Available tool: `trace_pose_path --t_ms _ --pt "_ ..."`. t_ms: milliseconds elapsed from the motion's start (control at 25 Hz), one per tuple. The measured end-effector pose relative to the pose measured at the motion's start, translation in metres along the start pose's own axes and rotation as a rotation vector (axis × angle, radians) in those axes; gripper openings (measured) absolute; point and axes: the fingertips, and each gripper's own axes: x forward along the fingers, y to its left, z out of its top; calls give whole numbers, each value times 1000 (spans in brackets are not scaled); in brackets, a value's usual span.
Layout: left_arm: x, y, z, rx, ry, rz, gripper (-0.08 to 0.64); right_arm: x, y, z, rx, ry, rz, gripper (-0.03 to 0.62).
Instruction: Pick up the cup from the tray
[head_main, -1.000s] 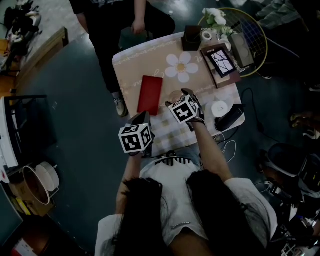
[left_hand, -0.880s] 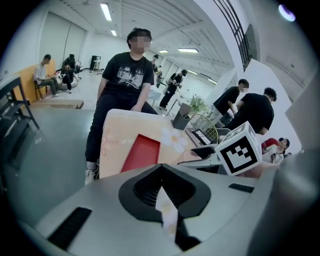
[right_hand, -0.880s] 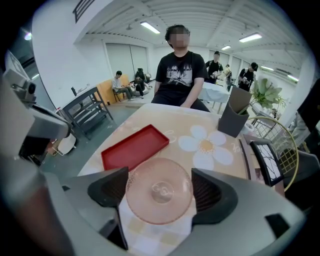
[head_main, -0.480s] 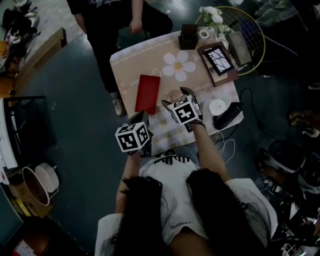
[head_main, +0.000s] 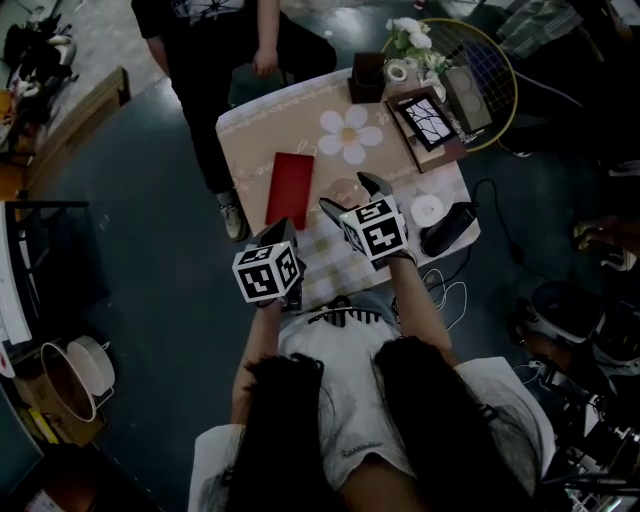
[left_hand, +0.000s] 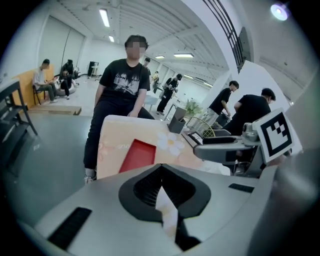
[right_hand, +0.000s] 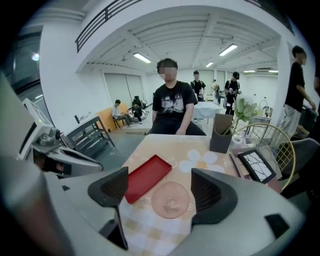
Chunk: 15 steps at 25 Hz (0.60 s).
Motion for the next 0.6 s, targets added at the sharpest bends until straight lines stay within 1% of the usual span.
trace_pose_path --t_ms 80,120,200,280,360,480,520,600 --pt "-3 -3 1 49 -12 13 3 -11 4 9 -1 -44 3 397" --pt "-5 -6 1 56 -17 8 4 -16 7 12 -3 -56 14 396" --pt "-8 -11 3 30 -33 -18 4 -22 17 13 15 -57 61 394" --pt "-11 -14 6 19 -47 -31 5 -26 27 11 64 -49 116 389" --pt "-14 -17 7 40 -55 -28 4 -30 33 11 94 -59 132 331" --pt "-19 -21 8 49 -71 -36 4 -36 37 7 72 -58 84 284" --pt "-21 -22 7 49 -75 -39 3 -37 36 4 61 -53 56 236" --pt "-23 -25 6 53 -81 -44 3 -39 36 0 53 -52 14 86"
